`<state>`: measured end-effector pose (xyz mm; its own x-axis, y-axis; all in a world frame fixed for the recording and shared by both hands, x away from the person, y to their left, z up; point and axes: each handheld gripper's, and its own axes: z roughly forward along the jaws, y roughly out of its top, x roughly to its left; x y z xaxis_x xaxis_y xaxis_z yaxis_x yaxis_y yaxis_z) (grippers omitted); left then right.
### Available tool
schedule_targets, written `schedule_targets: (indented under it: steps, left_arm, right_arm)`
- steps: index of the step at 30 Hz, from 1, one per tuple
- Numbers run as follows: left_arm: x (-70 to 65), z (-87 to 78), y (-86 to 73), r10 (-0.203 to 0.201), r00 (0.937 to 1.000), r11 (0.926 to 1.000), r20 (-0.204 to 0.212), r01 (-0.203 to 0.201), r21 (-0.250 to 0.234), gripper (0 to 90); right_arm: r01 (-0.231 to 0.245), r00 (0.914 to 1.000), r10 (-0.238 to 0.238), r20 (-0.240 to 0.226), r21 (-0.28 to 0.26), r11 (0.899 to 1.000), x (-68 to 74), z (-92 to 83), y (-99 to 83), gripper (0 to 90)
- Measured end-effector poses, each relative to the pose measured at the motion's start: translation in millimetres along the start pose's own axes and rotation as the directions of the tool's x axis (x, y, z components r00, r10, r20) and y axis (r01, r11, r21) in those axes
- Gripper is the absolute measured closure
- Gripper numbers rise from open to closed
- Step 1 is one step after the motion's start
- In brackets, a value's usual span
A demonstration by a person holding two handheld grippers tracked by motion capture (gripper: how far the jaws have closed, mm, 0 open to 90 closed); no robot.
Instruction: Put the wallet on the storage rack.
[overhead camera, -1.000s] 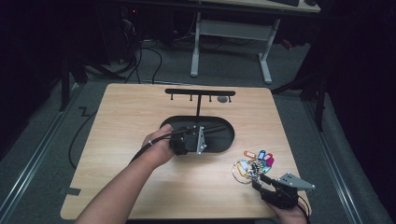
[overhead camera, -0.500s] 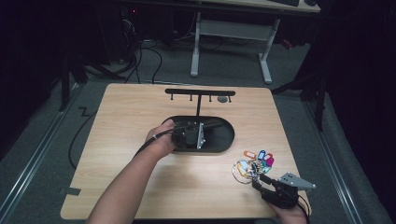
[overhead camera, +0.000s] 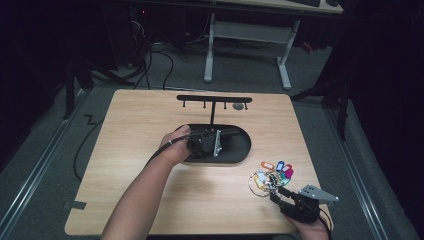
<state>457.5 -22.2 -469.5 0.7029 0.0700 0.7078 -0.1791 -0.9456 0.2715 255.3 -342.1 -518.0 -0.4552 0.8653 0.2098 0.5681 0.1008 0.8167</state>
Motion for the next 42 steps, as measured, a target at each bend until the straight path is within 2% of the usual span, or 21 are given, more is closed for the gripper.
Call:
schedule_targets:
  steps: [7, 12, 16, 24, 26, 29, 33, 35, 37, 39, 40, 42]
  left_arm:
    - [-3.2, 6.4, -5.1, 0.012, 0.9999, 0.9987, 0.002, -0.012, 0.049, 73.3]
    - [-5.5, 6.9, -5.9, 0.007, 1.0, 0.9988, 0.006, -0.007, 0.048, 73.0]
    - [-8.2, 7.2, -5.5, 0.008, 0.9996, 0.9986, 0.027, -0.01, 0.052, 72.2]
    - [-10.5, 7.5, -4.9, -0.016, 0.9959, 0.9978, 0.09, 0.01, 0.065, 68.5]
    - [-10.9, 5.8, -4.9, -0.009, 0.9956, 0.9977, 0.093, 0.003, 0.067, 67.1]
    - [-9.1, 1.1, -6.2, -0.041, 0.9939, 0.9976, 0.102, 0.035, 0.059, 63.7]
    - [-9.9, -9.0, -9.0, -0.058, 0.9909, 0.9981, 0.122, 0.056, 0.027, 61.5]
    - [-9.8, -15.5, -9.8, -0.052, 0.9934, 0.9985, 0.102, 0.049, 0.026, 62.1]
    - [-8.5, -18.9, -10.6, -0.063, 0.993, 0.9979, 0.1, 0.061, 0.019, 62.8]
    - [-4.8, -29.2, -14.2, -0.113, 0.9888, 0.9935, 0.097, 0.114, -0.004, 62.4]
    - [-4.4, -32.3, -15.2, -0.119, 0.9875, 0.9929, 0.104, 0.119, 0.006, 62.3]
    - [-4.5, -37.2, -18.9, -0.139, 0.9849, 0.9898, 0.102, 0.142, -0.015, 62.4]
  right_arm:
    - [0.003, 1.0, -0.003, -0.002, 0.002, 1.0, 1.5, 0.6, 0.0, 51.6]
    - [0.004, 1.0, -0.004, -0.002, 0.002, 1.0, 1.7, 0.5, 0.0, 51.6]
    - [0.003, 1.0, -0.003, -0.001, 0.007, 1.0, 1.8, 1.5, -0.2, 51.8]
    - [0.011, 0.9999, -0.011, 0.0, 0.005, 1.0, 2.6, 1.4, 0.1, 51.8]
    - [0.009, 1.0, -0.009, 0.0, 0.005, 1.0, 2.5, 1.5, 0.1, 52.0]
    - [0.012, 0.9999, -0.012, -0.001, 0.007, 1.0, 2.2, 2.1, -0.2, 52.2]
    - [0.007, 1.0, -0.007, -0.001, 0.013, 1.0, 2.4, 3.3, -0.3, 52.2]
    - [0.007, 1.0, -0.007, -0.001, 0.015, 1.0, 2.8, 3.6, -0.2, 52.9]
    - [0.007, 1.0, -0.007, -0.001, 0.016, 1.0, 3.2, 3.6, -0.2, 53.3]
    - [0.009, 1.0, -0.009, 0.001, 0.016, 1.0, 5.2, 3.0, 0.1, 54.2]
    - [0.011, 0.9999, -0.011, 0.001, 0.015, 1.0, 5.7, 2.8, 0.3, 54.4]
    - [0.013, 0.9999, -0.013, 0.003, 0.015, 1.0, 6.2, 2.9, 0.4, 54.5]
